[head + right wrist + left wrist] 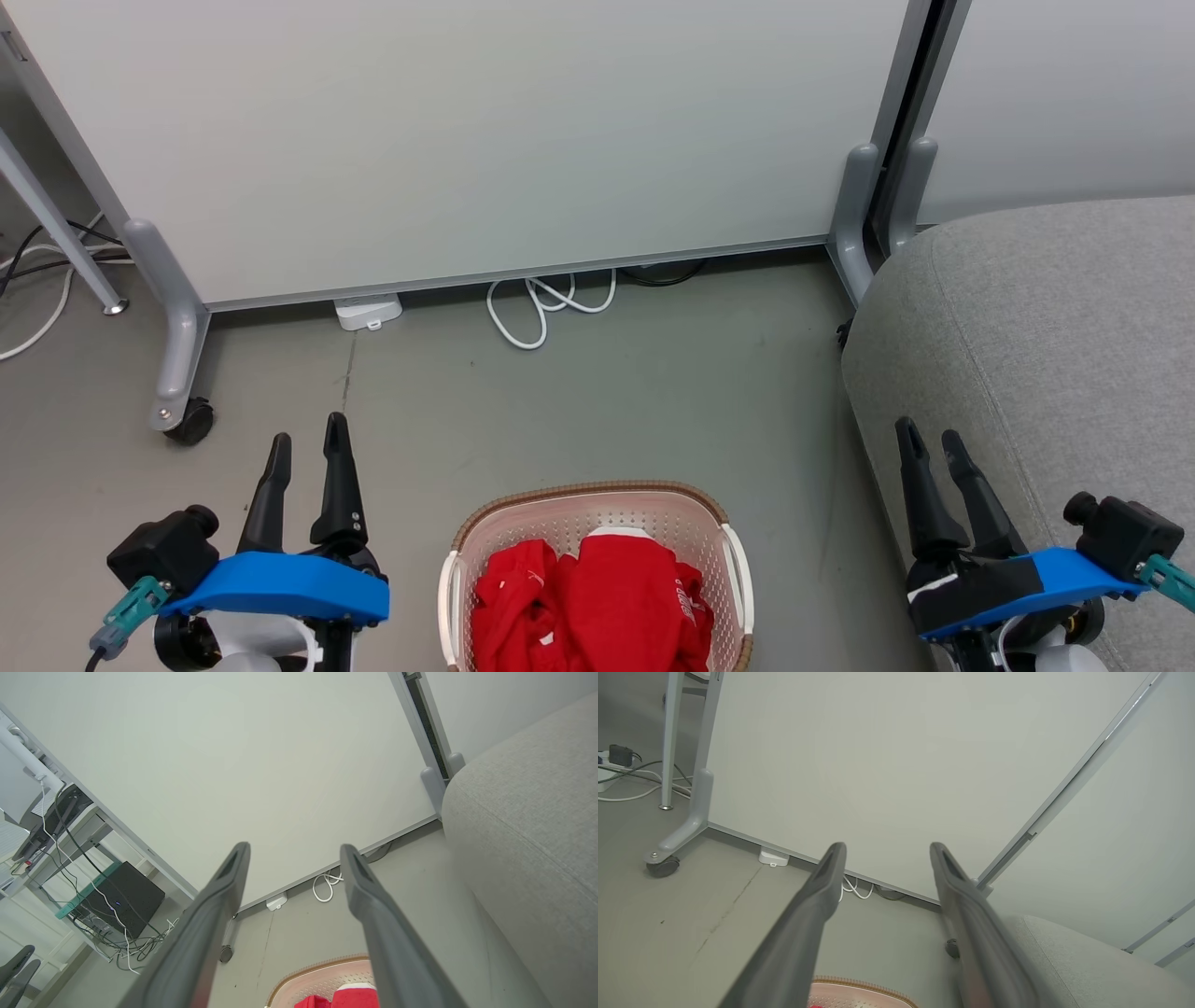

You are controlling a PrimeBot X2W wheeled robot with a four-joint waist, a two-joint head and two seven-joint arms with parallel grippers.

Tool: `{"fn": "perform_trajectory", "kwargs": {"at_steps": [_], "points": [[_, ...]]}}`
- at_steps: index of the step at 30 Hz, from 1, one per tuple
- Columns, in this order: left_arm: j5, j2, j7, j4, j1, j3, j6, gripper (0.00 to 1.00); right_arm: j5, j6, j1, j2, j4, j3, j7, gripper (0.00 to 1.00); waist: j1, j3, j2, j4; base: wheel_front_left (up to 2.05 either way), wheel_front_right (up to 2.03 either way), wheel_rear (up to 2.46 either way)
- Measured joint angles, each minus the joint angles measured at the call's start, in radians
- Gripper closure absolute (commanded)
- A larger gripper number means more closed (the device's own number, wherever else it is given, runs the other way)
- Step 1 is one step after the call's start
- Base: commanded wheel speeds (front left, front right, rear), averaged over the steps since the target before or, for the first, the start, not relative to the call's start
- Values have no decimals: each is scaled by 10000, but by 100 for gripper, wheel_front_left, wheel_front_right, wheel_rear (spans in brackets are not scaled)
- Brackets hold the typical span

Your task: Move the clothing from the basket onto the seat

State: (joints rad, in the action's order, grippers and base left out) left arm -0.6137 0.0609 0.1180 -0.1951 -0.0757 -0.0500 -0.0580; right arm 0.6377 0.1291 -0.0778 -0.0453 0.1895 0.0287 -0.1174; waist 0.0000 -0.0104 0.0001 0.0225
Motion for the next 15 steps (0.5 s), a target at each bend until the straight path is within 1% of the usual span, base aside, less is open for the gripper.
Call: {"fn": "perform_trajectory", "kwargs": {"at_steps": [15], "points": [[1551, 100, 399, 23, 1, -215, 50, 0, -1599, 0, 0, -4, -136, 125, -410, 0, 0, -29, 0, 65, 0, 0, 0]]}}
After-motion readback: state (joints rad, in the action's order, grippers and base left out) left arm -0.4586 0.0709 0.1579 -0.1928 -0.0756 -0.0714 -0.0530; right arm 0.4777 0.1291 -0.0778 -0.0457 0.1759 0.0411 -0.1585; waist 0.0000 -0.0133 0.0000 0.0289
